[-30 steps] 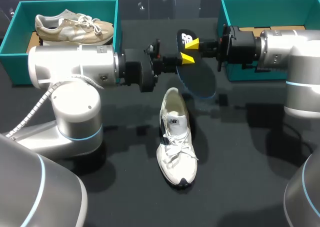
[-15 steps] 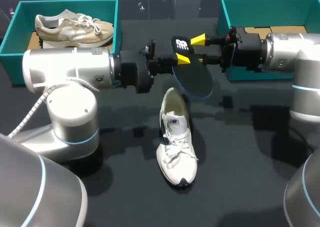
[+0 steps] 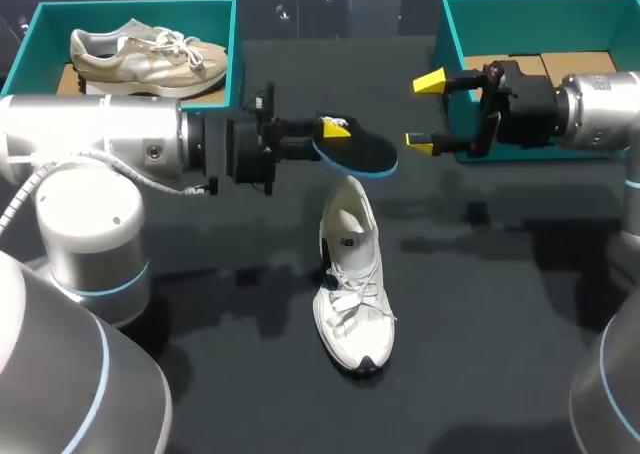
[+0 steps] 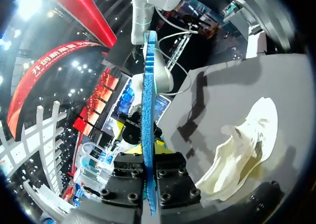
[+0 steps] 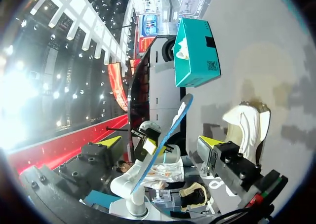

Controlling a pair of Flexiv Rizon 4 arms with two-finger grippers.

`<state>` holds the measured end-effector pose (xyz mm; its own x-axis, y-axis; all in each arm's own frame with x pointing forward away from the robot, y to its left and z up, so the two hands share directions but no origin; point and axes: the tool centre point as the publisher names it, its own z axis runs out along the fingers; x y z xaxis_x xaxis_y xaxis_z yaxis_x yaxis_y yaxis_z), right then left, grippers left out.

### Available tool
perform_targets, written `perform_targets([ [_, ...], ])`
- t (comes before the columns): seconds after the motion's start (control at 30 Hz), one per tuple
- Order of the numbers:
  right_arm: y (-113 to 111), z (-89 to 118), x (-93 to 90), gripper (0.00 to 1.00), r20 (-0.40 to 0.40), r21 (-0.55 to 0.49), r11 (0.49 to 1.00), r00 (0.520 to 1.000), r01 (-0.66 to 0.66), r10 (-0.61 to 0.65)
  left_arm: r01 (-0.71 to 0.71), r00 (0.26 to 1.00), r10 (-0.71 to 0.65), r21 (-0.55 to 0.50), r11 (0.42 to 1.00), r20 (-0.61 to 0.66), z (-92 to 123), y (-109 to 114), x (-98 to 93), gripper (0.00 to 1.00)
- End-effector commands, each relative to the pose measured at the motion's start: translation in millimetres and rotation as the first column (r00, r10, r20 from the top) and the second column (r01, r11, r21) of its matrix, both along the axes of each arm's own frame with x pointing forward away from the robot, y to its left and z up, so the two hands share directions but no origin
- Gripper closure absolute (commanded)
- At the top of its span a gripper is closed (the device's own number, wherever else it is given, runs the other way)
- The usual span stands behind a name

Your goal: Take the shoe out of the shoebox, open the shoe tongue, remove and reinsert the insole, then place the shoe into the shoebox

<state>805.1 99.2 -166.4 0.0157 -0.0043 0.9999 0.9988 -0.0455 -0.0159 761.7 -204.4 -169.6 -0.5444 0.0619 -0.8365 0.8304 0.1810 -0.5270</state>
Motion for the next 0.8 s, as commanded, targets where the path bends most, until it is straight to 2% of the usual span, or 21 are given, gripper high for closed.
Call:
perform_targets([
  [0.03, -3, 3, -10.3, 0.00, 0.000, -0.003, 1.000, 1.000, 0.024, -0.024, 0.108, 0.970, -0.117, -0.049, 0.993, -0.215, 3, 14, 1.3, 1.00],
  [0.5, -3, 3, -10.3, 0.00, 0.000, -0.003, 1.000, 1.000, 0.024, -0.024, 0.108, 0.970, -0.117, -0.049, 0.993, -0.215, 3, 14, 1.3, 1.00],
  [0.53, -3, 3, -10.3, 0.00, 0.000, -0.003, 1.000, 1.000, 0.024, -0.024, 0.090, 0.967, -0.102, -0.064, 0.994, -0.235, 3, 11, 1.0, 1.00],
  [0.57, -3, 3, -10.3, 0.00, 0.000, -0.003, 1.000, 1.000, 0.024, -0.024, 0.073, 0.945, -0.086, -0.055, 0.996, -0.317, 5, 10, 0.1, 1.00],
  [0.63, -3, 3, -10.3, 0.00, 0.000, -0.003, 1.000, 1.000, 0.024, -0.024, 0.021, 0.915, -0.038, -0.047, 0.999, -0.402, 10, 9, -3.0, 1.00],
  [0.8, -3, 3, -10.3, 0.00, 0.000, -0.003, 1.000, 1.000, 0.024, -0.024, -0.055, 0.751, 0.043, 0.002, 0.998, -0.659, 21, 11, -14.4, 1.00],
])
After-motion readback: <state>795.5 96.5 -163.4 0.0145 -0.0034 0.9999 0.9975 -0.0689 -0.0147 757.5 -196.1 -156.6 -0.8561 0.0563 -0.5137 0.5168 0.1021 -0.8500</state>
